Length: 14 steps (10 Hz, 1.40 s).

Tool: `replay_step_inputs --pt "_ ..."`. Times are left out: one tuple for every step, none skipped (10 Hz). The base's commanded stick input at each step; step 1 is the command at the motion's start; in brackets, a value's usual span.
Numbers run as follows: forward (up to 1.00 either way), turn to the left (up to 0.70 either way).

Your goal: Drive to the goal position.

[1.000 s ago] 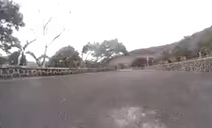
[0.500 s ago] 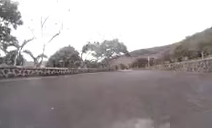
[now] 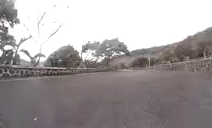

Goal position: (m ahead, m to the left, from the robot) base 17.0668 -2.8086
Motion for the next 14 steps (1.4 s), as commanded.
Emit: replay_step_inputs --pt "0.70 0.00" --pt "0.70 0.00" --pt "0.70 0.00" --pt "0.70 0.00" --pt "0.70 0.00" --pt "0.70 -0.05" --pt "0.70 -0.17" --pt "0.70 -0.26" --pt "0.70 -0.14" --pt "0.70 -0.03" --pt "0.70 0.00" --pt "0.70 0.00" --pt "0.70 0.00" --pt "0.70 0.00"
